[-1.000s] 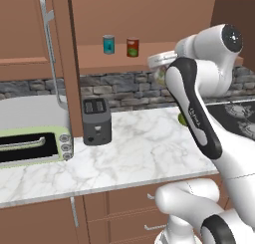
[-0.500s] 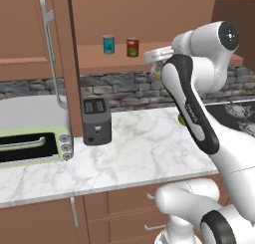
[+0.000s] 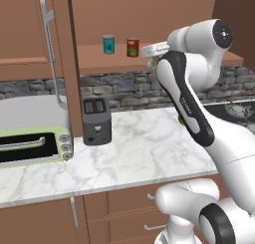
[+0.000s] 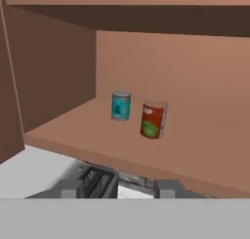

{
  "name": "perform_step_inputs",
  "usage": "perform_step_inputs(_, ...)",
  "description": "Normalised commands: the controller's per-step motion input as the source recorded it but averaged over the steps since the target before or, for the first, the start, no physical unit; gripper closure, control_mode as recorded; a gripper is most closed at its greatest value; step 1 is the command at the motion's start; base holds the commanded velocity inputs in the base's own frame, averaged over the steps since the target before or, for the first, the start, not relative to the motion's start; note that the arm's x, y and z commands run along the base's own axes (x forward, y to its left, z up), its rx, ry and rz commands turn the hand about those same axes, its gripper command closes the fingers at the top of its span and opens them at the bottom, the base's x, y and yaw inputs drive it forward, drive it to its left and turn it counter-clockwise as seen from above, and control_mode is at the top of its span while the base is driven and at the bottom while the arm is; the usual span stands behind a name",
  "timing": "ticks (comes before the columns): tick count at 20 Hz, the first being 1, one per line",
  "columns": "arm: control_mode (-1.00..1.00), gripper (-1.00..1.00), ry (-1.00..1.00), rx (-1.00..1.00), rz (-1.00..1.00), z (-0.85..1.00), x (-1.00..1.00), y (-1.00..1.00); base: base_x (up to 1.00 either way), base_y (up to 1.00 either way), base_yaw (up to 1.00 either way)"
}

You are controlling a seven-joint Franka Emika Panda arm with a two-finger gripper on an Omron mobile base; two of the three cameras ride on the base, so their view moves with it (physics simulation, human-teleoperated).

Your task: Pick the cans from the counter and place them in their designated side in the cabinet.

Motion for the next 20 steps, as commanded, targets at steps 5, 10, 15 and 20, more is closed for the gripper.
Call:
perform_step_inputs(5, -1.0, 1.0, -0.03, 0.0, 0.01, 0.09, 0.18, 0.08, 0.0, 0.0, 0.0)
perform_step_inputs(10, -1.0, 1.0, -0.02, 0.0, 0.01, 0.07, 0.18, 0.09, 0.0, 0.0, 0.0)
perform_step_inputs(15, -1.0, 1.0, -0.01, 0.0, 0.01, 0.02, 0.21, 0.08, 0.0, 0.0, 0.0)
perform_step_inputs(20, -1.0, 1.0, 0.0, 0.0, 0.0, 0.0, 0.25, 0.11, 0.0, 0.0, 0.0)
